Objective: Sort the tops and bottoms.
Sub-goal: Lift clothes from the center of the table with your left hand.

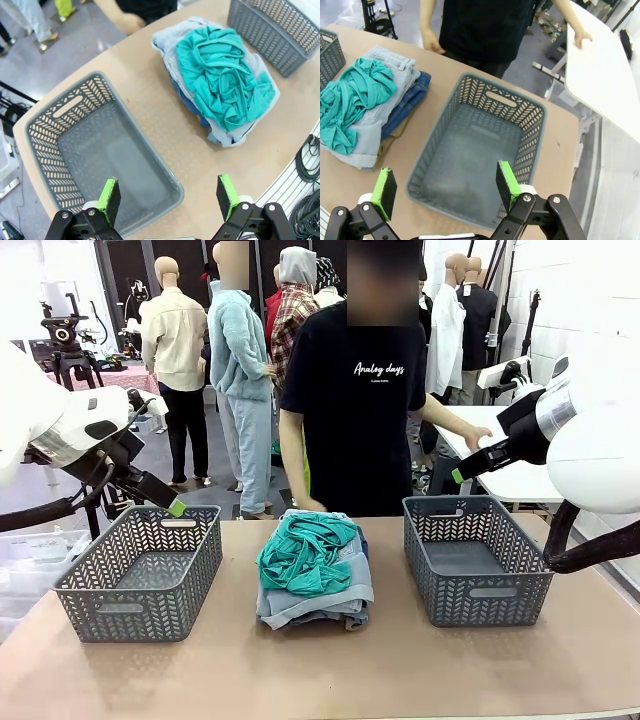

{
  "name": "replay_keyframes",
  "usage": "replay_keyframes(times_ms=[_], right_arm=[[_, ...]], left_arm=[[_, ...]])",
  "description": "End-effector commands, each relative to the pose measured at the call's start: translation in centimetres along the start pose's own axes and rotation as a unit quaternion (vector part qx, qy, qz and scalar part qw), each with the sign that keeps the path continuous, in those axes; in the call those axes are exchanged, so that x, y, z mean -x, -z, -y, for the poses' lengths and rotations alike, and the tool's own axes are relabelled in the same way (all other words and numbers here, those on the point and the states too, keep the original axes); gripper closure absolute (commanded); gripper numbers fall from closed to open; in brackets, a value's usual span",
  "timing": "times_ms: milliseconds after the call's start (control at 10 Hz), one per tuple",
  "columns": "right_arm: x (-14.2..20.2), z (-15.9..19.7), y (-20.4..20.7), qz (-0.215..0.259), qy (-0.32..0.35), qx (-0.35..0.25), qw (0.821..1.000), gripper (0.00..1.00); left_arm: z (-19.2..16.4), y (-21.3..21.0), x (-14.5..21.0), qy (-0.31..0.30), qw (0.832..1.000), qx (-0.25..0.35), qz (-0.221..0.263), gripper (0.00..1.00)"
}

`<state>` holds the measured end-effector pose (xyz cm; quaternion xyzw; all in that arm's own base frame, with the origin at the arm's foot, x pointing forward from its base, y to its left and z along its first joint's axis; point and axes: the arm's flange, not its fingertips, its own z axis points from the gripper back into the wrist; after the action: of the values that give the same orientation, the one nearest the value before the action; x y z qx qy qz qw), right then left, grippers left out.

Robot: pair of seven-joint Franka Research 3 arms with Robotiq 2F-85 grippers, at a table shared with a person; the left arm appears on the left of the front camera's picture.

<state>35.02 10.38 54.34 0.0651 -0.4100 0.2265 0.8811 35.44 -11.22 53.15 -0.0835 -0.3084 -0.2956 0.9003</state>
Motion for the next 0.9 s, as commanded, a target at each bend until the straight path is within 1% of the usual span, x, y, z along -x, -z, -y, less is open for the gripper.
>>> replay_keyframes(times_ms=[0, 800], right_arm=[[-0.06, -0.10, 0.06, 0.003, 0.002, -0.001, 1.000, 0.00], [-0.06, -0.10, 0.06, 0.003, 0.002, -0.001, 1.000, 0.00]], left_arm=[[-0.18, -0.14, 0.05, 0.003, 1.000, -0.003, 0.002, 0.00], [-0.18, -0.14, 0.05, 0.003, 1.000, -0.003, 0.002, 0.00]])
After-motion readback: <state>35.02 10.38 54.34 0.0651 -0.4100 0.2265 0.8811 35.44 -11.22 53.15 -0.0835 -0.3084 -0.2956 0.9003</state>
